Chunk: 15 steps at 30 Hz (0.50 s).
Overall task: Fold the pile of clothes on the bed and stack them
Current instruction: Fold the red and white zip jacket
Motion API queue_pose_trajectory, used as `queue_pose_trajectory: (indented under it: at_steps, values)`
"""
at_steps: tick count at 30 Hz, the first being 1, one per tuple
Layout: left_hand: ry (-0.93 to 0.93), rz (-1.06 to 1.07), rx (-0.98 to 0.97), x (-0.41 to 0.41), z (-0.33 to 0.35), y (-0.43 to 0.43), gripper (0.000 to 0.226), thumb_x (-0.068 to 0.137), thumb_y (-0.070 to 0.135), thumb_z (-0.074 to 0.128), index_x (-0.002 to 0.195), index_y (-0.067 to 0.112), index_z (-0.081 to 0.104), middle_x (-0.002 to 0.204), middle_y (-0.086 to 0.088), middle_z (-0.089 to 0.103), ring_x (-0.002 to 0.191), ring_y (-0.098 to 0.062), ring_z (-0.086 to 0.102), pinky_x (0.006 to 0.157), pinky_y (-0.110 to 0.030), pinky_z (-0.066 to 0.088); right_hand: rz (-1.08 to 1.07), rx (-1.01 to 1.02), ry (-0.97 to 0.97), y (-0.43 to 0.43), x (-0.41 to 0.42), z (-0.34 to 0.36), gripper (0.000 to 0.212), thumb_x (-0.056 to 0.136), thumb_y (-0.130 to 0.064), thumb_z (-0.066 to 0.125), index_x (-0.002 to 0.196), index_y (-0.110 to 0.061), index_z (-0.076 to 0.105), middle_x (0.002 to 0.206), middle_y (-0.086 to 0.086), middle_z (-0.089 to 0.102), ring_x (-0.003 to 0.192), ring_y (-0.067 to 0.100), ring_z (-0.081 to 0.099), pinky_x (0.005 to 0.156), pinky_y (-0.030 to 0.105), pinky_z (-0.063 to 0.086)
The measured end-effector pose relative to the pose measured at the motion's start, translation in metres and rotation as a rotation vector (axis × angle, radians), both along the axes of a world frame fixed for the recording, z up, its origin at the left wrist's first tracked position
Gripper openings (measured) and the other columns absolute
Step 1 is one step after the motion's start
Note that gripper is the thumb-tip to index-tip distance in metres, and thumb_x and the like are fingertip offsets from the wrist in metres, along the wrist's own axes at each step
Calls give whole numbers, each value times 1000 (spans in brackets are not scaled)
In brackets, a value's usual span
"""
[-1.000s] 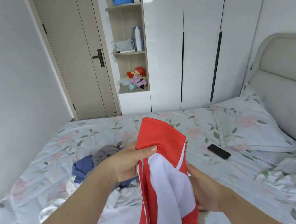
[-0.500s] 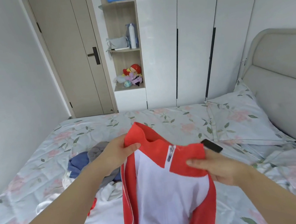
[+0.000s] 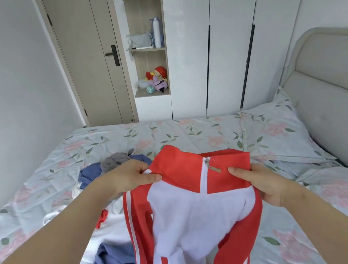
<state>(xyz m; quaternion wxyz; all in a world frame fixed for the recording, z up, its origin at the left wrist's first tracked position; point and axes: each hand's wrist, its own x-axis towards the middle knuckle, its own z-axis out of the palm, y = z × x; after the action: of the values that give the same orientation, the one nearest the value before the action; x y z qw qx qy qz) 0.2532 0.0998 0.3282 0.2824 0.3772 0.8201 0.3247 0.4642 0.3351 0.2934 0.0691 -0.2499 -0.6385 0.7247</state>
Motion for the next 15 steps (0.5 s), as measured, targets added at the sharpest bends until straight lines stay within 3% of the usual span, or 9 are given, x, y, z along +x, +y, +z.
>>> queue_pose_trajectory:
  at_steps: [2, 3, 5, 7, 10, 13, 15]
  values:
    - [-121, 65, 127, 8, 4, -2, 25, 92, 24, 59, 77, 5, 62, 63, 4, 56, 54, -4, 50, 55, -13, 40, 4, 23, 38, -3, 6, 4, 49, 64, -31, 73, 110, -16, 66, 103, 3, 73, 94, 17, 70, 73, 26, 56]
    - [-228, 85, 213, 12, 6, -2, 20, 95, 20, 55, 84, 6, 64, 70, 4, 65, 59, -3, 58, 56, -12, 46, 62, 24, 25, -5, 10, 6, 49, 63, -29, 75, 110, -17, 66, 105, 2, 73, 96, 17, 70, 74, 26, 55]
    - [-368, 117, 313, 19, 9, -3, 22, 97, 19, 51, 108, 5, 63, 101, -9, 71, 86, -14, 66, 74, -23, 56, 238, 79, -65, -12, 19, 10, 42, 66, -19, 77, 107, -17, 68, 107, 2, 72, 99, 15, 68, 76, 23, 55]
    - [-366, 123, 327, 25, 13, -7, 31, 96, 21, 50, 120, 3, 57, 116, -14, 66, 101, -26, 64, 87, -37, 52, 331, 256, -168, -18, 25, 8, 38, 72, -8, 78, 108, -16, 69, 110, 0, 71, 104, 13, 66, 90, 26, 52]
    - [-368, 143, 388, 30, 17, -16, 26, 96, 20, 51, 115, 4, 59, 114, -14, 67, 97, -24, 65, 87, -37, 53, 194, 371, -149, -22, 32, 7, 30, 81, -6, 71, 110, -16, 69, 109, -3, 71, 105, 11, 65, 94, 27, 49]
    - [-353, 171, 449, 32, 18, -28, 14, 95, 19, 55, 100, 10, 64, 101, -10, 69, 86, -22, 65, 83, -37, 52, 86, 234, -21, -35, 42, 7, 23, 88, -10, 60, 110, -14, 67, 103, -2, 73, 96, 11, 68, 82, 25, 54]
    - [-209, 109, 415, 33, 21, -36, 8, 91, 18, 61, 93, 12, 66, 89, -3, 70, 79, -15, 65, 74, -27, 53, -22, 129, 72, -46, 46, 7, 20, 91, -11, 56, 108, -11, 65, 101, 3, 73, 91, 16, 70, 81, 29, 56]
